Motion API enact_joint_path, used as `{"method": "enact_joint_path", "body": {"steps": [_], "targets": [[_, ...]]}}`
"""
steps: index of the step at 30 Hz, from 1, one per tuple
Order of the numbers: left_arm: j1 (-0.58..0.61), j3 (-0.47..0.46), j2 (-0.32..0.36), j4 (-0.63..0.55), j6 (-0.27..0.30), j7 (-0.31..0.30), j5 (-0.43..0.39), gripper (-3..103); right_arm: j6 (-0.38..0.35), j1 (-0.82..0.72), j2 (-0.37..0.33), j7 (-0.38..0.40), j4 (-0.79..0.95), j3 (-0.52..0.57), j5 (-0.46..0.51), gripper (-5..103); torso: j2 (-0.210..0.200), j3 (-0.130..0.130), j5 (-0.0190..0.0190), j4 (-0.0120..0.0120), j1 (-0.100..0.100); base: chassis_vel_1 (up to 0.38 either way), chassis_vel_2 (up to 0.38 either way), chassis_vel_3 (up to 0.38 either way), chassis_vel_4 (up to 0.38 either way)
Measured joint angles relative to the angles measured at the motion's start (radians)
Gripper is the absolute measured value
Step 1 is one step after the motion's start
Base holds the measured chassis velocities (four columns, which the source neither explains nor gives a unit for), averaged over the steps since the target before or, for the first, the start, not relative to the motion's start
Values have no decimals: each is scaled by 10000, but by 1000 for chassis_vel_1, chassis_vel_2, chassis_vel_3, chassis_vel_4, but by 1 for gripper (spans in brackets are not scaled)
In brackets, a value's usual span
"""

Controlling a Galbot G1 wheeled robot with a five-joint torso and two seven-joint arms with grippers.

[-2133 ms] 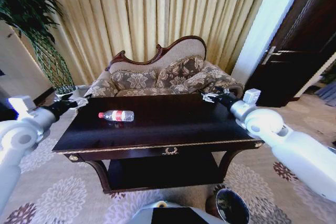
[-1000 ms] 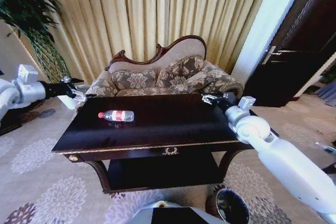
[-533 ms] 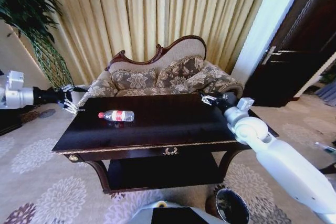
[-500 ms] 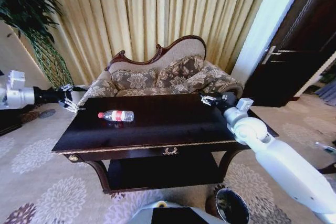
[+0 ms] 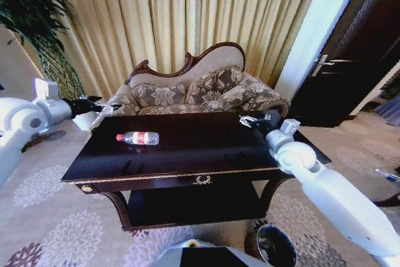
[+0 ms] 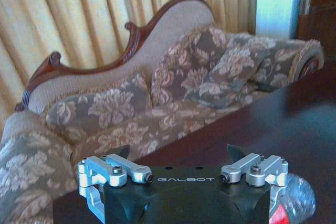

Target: Move to the front of the table and place the trash on the table into the trash bin.

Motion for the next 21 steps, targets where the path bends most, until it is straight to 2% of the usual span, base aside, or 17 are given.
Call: {"method": "enact_joint_path", "body": {"steps": [3,9,11,12,14,17,18,21], "targets": [[-29,246,-33,-115,-12,-741,-397,100,10,-17,71,0,-62,-6,-54,100,-1,0,1,-9,0,0,0,0,0],[5,463,-255,-357,-40,-780,-519,100,38,-8,81,13,-106,-11,-90,100,-1,0,-1,-8,0,0,0,0,0],[-95,768,-265,-184,-58,165,-221,100,69,-58,42,28,-116,-4,-123,100,-1,0,-1,-7,0,0,0,0,0],[-95,768,-265,-184,-58,165,-221,100,69,-58,42,28,-116,-4,-123,100,-1,0,-1,-7,0,0,0,0,0],[-149,1151,48,-86,-68,821,83,100,116,-74,16,35,-164,34,-140,100,0,0,-3,-10,0,0,0,0,0],[-163,1316,225,-70,-71,1114,284,100,141,-74,-1,36,-207,59,-145,100,-1,0,1,-7,0,0,0,0,0],[-200,1607,493,-29,-80,1622,697,100,167,-54,-18,23,-295,80,-147,100,0,0,0,-4,-1,0,0,0,0],[-254,1815,633,-21,-86,1979,1090,100,196,1,8,-24,-378,72,-147,100,0,0,-1,-6,-1,0,0,0,0]]}}
